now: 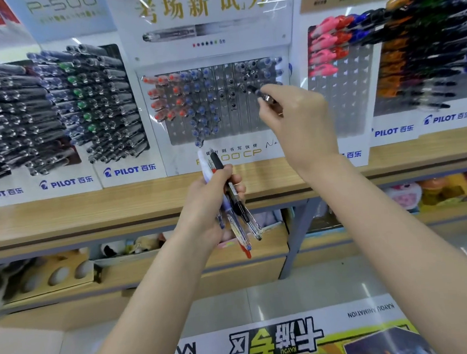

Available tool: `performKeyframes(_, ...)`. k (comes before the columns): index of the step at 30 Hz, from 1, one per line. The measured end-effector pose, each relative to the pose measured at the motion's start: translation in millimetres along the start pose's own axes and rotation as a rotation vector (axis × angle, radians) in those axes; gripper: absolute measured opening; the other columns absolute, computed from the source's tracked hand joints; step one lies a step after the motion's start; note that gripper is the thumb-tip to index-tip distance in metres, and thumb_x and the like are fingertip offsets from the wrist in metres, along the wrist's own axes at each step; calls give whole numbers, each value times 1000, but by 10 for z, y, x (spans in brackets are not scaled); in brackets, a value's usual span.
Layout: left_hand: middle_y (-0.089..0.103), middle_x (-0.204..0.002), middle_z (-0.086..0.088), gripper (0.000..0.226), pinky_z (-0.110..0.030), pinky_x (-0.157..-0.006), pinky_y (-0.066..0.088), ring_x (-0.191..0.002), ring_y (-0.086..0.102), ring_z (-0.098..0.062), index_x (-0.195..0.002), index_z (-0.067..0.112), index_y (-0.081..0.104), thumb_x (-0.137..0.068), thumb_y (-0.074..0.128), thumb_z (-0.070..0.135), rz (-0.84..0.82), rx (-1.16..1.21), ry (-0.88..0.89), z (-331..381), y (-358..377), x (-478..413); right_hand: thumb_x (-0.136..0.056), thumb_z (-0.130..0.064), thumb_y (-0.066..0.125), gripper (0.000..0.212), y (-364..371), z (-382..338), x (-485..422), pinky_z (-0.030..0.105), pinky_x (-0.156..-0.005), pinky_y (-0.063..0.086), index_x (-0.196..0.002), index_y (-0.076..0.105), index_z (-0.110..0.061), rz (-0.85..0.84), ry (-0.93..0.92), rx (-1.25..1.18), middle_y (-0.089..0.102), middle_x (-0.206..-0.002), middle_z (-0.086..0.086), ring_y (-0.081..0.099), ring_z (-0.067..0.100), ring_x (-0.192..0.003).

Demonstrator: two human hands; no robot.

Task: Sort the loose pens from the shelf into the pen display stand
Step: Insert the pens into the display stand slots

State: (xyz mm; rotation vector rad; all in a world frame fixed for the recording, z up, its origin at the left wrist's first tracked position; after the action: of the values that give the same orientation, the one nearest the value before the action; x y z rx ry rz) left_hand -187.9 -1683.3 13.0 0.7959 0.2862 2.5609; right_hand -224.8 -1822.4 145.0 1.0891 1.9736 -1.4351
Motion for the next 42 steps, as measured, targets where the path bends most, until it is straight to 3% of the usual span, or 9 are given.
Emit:
performKeyframes(5,57,-55,1,18,-22,-49,45,-47,50,-10,-79,11,56,-94,54,19,-14,11,-3,11,-10,7,-87,-10,59,17,-117,1,123,33,-50,51,-100,69,-4,55,-30,-40,65,-68,8,59,22,-55)
performKeyframes(14,57,-58,0,13,-20,-46,46,-48,51,-10,-83,9,54,-95,54,16,-17,57,-1,-10,-85,4,-88,-11,58,17,-86,12,99,29,-51,47,-99,69,-5,60,15,-35,63,-65,7,55,20,-54)
performKeyframes(21,58,-56,0,16,-21,-48,46,-49,51,-10,-81,10,57,-94,54,18,-13,27,-10,-8,-85,29,-87,-9,59,15,-94,144,182,20,-54,33,-96,70,-5,77,55,-20,60,-62,4,43,12,-54)
performKeyframes(27,58,-54,1,18,-20,-48,46,-48,51,-9,-79,10,57,-94,54,18,-13,25,-13,11,-62,43,-90,-11,55,16,24,105,96,30,-51,44,-96,68,-4,-27,42,3,63,-64,10,55,25,-56)
performKeyframes(33,58,-54,1,17,-20,-46,46,-46,51,-9,-80,10,57,-94,55,19,3,18,-22,52,-61,57,-99,-22,42,26,205,76,-146,30,-62,32,-108,61,-7,-217,99,173,62,-94,9,52,24,-79)
performKeyframes(37,59,-54,1,18,-20,-47,46,-47,51,-9,-79,10,57,-94,55,20,11,15,-39,81,-61,79,-99,-25,40,25,333,91,-240,29,-63,26,-100,58,-8,-303,163,262,49,-87,5,40,22,-77)
performKeyframes(42,59,-57,1,14,-20,-47,47,-48,52,-9,-83,9,58,-94,56,18,12,36,-35,124,-69,88,-97,-27,45,26,271,42,-148,33,-65,43,-112,53,-7,-193,208,52,64,-94,7,60,25,-81)
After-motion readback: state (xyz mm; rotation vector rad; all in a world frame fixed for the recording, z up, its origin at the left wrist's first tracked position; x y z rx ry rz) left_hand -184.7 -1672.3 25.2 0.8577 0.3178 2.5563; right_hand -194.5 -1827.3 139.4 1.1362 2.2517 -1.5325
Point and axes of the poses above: each hand's wrist, its own x-axis away from the middle knuckle, its own y-axis out of the palm, z = x × y, the point moved 9 cm from there along -x, towards the middle knuckle
